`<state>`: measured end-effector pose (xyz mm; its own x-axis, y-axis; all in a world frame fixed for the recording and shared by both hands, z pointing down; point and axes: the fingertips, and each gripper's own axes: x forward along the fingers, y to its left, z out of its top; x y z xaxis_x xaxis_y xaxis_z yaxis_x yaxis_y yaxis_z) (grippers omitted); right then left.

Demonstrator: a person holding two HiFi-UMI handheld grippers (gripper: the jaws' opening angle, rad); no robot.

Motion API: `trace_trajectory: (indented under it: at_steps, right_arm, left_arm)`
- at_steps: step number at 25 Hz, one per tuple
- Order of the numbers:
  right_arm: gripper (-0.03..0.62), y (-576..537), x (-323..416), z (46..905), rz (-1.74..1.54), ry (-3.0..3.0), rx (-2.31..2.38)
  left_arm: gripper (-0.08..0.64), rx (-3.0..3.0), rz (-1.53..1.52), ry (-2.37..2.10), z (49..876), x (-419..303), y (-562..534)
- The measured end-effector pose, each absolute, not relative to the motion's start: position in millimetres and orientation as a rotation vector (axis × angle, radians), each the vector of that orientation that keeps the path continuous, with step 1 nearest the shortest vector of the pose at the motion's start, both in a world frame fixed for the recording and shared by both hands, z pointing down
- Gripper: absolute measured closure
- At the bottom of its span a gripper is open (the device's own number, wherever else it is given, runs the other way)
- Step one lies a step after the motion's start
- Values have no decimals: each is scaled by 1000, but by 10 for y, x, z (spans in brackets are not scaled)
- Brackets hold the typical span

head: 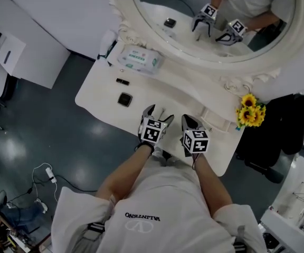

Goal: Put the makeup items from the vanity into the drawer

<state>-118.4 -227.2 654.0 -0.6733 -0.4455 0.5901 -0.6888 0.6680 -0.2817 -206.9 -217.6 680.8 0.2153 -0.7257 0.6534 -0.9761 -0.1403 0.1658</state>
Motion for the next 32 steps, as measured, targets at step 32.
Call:
trace_trajectory:
  at_steps: [32]
  right_arm:
    - [580,-2254,-1179,7201,756,-2252,777]
  left_arm:
    - [345,1820,819,-1588,7312,-1965,-2332]
